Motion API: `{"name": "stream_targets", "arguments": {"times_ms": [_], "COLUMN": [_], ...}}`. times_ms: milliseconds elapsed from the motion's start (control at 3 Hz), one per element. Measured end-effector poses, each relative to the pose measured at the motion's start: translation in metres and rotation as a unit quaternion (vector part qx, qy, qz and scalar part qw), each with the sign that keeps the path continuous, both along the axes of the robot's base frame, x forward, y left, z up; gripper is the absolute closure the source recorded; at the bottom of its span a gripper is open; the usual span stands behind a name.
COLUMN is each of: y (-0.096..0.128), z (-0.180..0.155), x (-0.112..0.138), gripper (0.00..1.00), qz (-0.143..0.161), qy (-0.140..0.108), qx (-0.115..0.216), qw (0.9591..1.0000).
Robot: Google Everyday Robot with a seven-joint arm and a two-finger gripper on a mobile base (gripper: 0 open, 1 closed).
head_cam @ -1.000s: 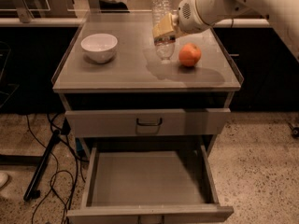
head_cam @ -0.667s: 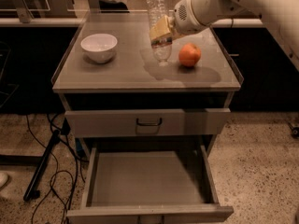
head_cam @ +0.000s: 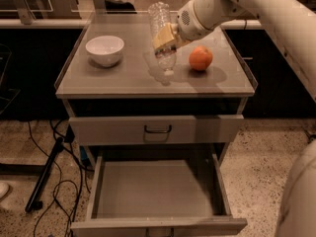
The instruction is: Pick water bottle from middle drawer and place on counter
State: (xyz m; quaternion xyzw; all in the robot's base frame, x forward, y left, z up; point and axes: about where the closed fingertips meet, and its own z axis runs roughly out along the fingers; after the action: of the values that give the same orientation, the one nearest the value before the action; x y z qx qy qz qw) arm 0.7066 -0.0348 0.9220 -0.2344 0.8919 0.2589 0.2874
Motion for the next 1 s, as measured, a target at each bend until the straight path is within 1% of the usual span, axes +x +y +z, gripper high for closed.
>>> {"name": "stream_targets", "arguments": {"times_ms": [333, 667, 1000], "y": [0.0108, 0.0109, 0.0053], "z": [-0.0132, -0.0134, -0.021], "x": [-0.0007, -0.0007, 0.0045], "gripper": [1.0, 1.0, 1.0], "qz": [0.026, 0.026, 0.035], "qy": [0.021, 0.021, 0.041], "qx": [-0.016, -0.016, -0.032], "qw": [0.9993, 0.9993, 0.9981]}}
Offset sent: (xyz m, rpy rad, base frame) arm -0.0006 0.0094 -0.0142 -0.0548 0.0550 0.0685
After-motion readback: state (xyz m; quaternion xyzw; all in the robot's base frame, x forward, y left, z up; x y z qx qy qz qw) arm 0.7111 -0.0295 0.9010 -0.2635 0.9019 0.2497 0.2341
